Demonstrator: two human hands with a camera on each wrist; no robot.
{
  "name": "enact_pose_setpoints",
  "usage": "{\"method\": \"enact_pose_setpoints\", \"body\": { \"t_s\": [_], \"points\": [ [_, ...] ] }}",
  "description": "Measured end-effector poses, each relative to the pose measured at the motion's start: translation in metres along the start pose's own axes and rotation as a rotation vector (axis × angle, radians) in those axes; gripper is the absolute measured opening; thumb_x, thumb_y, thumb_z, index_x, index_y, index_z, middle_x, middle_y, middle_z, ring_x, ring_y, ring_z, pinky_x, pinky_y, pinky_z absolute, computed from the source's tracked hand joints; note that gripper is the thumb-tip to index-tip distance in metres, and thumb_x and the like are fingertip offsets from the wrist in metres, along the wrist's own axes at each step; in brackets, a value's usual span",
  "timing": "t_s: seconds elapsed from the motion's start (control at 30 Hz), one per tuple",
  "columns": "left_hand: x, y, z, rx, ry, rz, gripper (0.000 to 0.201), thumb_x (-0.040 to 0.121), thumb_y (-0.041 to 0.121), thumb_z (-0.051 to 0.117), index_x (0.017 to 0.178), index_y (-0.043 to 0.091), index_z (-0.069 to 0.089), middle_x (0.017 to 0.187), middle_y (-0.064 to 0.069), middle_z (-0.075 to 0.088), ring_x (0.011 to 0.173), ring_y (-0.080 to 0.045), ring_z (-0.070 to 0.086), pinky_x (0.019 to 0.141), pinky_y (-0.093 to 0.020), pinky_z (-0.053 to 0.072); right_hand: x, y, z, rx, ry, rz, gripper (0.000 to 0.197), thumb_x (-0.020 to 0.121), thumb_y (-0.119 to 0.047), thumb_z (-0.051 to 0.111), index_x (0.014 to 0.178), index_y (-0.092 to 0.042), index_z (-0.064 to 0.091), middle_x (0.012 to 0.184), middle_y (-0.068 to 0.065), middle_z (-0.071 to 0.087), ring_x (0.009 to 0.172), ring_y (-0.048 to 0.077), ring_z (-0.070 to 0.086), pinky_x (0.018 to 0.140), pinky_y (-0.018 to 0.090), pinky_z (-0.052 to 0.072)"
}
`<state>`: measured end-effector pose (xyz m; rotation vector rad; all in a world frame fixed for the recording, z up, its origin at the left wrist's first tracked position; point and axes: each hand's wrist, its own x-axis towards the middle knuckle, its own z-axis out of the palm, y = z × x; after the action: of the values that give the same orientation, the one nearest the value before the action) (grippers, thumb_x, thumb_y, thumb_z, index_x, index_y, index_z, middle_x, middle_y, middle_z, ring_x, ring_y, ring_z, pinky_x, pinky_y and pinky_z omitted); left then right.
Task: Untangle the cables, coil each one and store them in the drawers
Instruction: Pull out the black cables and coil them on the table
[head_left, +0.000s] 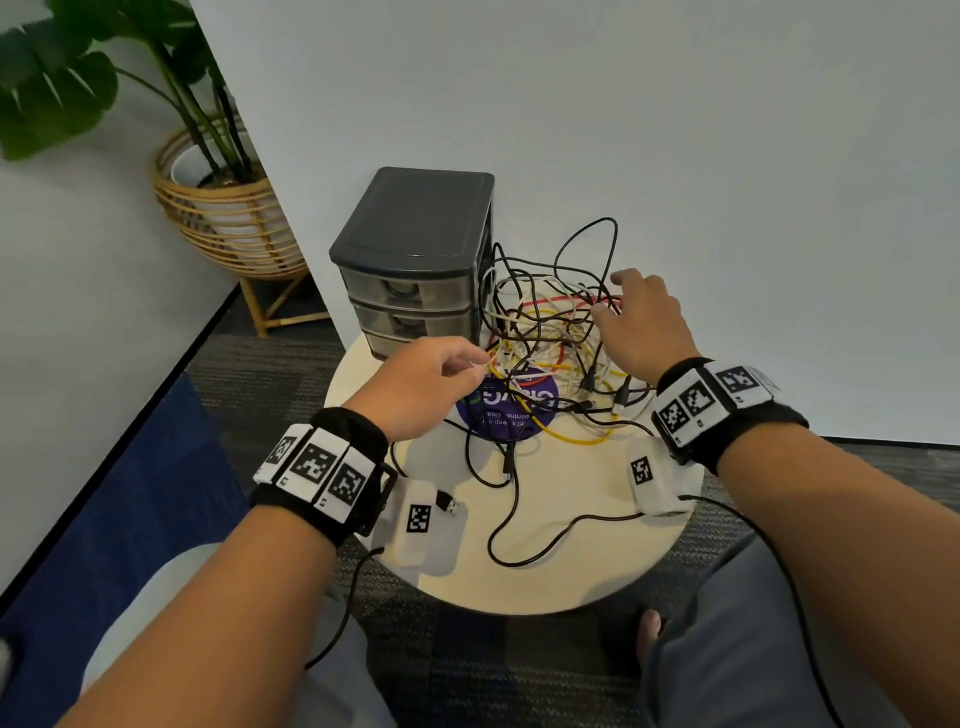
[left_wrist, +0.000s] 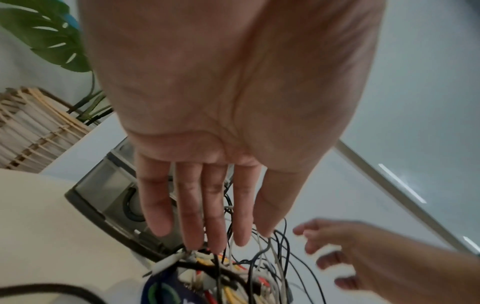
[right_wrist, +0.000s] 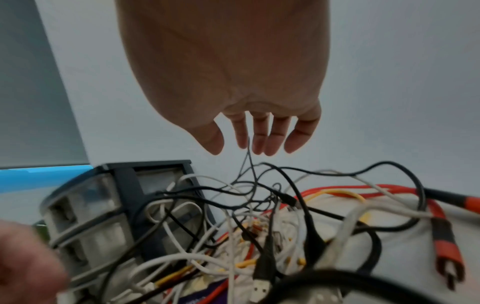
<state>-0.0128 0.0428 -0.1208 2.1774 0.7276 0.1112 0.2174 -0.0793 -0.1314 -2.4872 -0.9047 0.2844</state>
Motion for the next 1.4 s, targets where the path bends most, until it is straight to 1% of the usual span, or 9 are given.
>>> {"method": "enact_pose_setpoints", "body": {
  "t_s": [0.17,0.3,0.5,0.8,0.97,1.13,1.2,1.3,1.4],
  "points": [
    [0.0,-0.001,0.009,0.158,-0.087,0.041,0.017,0.094,0.026,0.071,0.111,0.025,0.074,0.1,0.011,0.069,0.089,0.0,0.062,0.068,-0.005,0.042,-0.026,-0.01,-0.02,0.15,0.037,-0.212,0.014,0.101,-0.029,0.054,0.109,-0.02,0.06,0.099,-0.001,0.059,0.088,0.019,0.056,0.071,0.032,0.041],
    [-0.002,0.004,0.023,0.312,-0.177,0.088,0.025,0.086,0.035,0.08,0.109,0.027,0.075,0.097,0.009,0.063,0.085,-0.005,0.057,0.072,-0.022,0.045,-0.048,-0.013,-0.024,-0.022,-0.312,-0.309,0.017,0.096,-0.035,0.064,0.089,-0.02,0.064,0.085,-0.007,0.061,0.08,0.013,0.056,0.063,0.026,0.037],
    [-0.008,0.006,0.036,0.418,-0.118,0.146,0.016,0.097,0.031,0.067,0.095,0.017,0.076,0.089,0.003,0.061,0.086,-0.017,0.058,0.073,-0.031,0.044,-0.068,0.004,-0.016,-0.317,-0.451,-0.252,0.019,0.088,-0.03,0.075,0.097,-0.021,0.061,0.092,-0.005,0.059,0.082,0.014,0.056,0.06,0.022,0.035],
    [-0.028,0.021,0.005,-0.277,0.232,0.225,0.021,0.103,0.013,0.057,0.086,0.01,0.07,0.086,-0.004,0.069,0.087,-0.02,0.064,0.084,-0.031,0.051,-0.069,0.025,-0.019,-0.044,-0.291,-0.267,0.016,0.094,-0.01,0.063,0.099,-0.022,0.073,0.078,-0.018,0.05,0.079,0.01,0.053,0.064,0.015,0.033],
    [-0.036,0.026,-0.005,-0.558,0.291,0.296,0.026,0.107,0.012,0.045,0.096,0.003,0.067,0.085,-0.005,0.066,0.076,-0.02,0.061,0.076,-0.028,0.053,-0.07,0.025,-0.009,-0.07,-0.286,-0.25,0.027,0.098,-0.006,0.053,0.111,-0.02,0.072,0.104,-0.004,0.062,0.099,0.017,0.06,0.08,0.025,0.041],
    [-0.037,0.028,-0.011,-0.707,0.295,0.332,0.032,0.104,0.02,0.045,0.113,-0.001,0.067,0.079,0.002,0.058,0.062,-0.015,0.04,0.062,-0.029,0.036,-0.071,0.014,-0.004,-0.152,-0.147,-0.295,0.033,0.098,-0.022,0.059,0.13,-0.031,0.06,0.121,-0.001,0.06,0.115,0.024,0.05,0.097,0.046,0.046],
    [-0.038,0.029,-0.013,-0.693,0.289,0.341,0.031,0.104,0.021,0.047,0.116,0.004,0.07,0.076,0.003,0.055,0.062,-0.016,0.038,0.06,-0.029,0.034,-0.072,0.007,-0.003,0.07,-0.109,-0.373,0.028,0.097,-0.024,0.062,0.123,-0.031,0.065,0.114,-0.007,0.062,0.107,0.017,0.054,0.094,0.042,0.047],
    [-0.039,0.03,-0.014,-0.588,0.265,0.374,0.028,0.107,0.016,0.047,0.117,0.011,0.072,0.073,0.002,0.051,0.063,-0.015,0.039,0.061,-0.026,0.036,-0.08,-0.01,-0.006,0.505,-0.327,-0.393,0.023,0.099,-0.021,0.062,0.119,-0.03,0.071,0.108,-0.014,0.069,0.097,0.001,0.061,0.085,0.022,0.048],
    [-0.038,0.031,-0.015,-0.512,0.239,0.382,0.029,0.108,0.013,0.046,0.117,0.017,0.073,0.073,-0.007,0.047,0.064,-0.018,0.04,0.063,-0.025,0.038,-0.084,-0.018,0.007,0.368,-0.438,-0.478,0.026,0.097,-0.014,0.062,0.118,-0.028,0.07,0.098,-0.017,0.067,0.09,-0.003,0.06,0.077,0.012,0.044]
  ]
}}
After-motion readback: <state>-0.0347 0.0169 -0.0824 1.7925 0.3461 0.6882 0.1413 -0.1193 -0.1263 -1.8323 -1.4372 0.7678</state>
